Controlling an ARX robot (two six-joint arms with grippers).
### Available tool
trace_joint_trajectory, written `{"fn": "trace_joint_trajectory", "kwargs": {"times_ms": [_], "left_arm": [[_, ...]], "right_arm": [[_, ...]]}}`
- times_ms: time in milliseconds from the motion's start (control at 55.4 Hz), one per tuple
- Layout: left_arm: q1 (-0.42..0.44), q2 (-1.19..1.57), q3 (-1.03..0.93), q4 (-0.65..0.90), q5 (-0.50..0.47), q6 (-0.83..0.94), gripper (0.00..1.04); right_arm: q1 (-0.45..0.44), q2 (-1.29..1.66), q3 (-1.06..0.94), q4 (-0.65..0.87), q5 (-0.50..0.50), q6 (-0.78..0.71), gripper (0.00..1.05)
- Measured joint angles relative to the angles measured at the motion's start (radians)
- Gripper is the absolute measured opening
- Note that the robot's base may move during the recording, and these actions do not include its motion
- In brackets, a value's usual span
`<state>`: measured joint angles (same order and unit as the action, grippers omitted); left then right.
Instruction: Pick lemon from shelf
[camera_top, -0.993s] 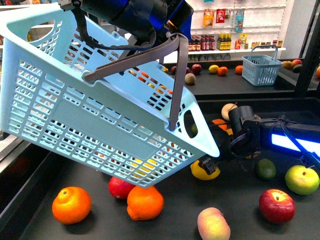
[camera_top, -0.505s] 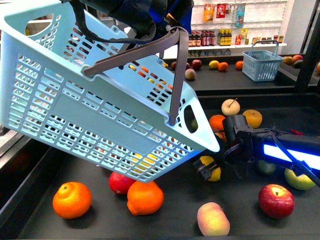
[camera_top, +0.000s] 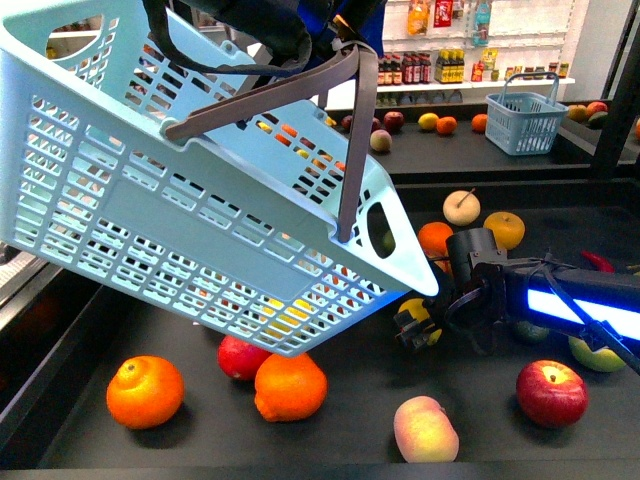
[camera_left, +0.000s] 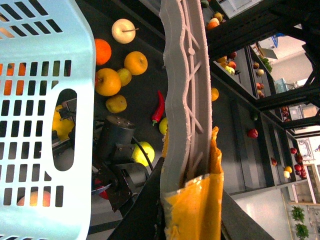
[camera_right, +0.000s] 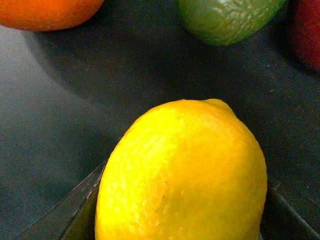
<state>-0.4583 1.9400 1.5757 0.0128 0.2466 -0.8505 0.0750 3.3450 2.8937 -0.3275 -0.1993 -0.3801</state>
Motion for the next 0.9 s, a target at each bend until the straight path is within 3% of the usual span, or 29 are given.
{"fn": "trace_joint_trajectory", "kwargs": {"times_ms": [253,325,433,560,903], "left_arm": [[0.000,0.000,0.000,0.000,0.000,0.000,0.12],[0.000,0.000,0.000,0.000,0.000,0.000,0.12],[0.000,0.000,0.000,0.000,-0.001,0.000,0.12],[0.000,0.000,0.000,0.000,0.000,0.000,0.12],[0.000,0.000,0.000,0.000,0.000,0.000,0.12]], "right_arm": [[-0.032,-0.041,-0.002,0.024,0.022,0.071,0.72],[-0.051,-0.140,-0.144,0.138,0.019,0.115,0.72],[-0.102,-0.487,-0.609,0.424,-0.010,0.212,0.72],[-0.131,-0.917,-1.003,0.580,-0.061,0.351,0.72],[0.013,-1.195,-1.287,0.601,-0.195,0.555,0.72]]}}
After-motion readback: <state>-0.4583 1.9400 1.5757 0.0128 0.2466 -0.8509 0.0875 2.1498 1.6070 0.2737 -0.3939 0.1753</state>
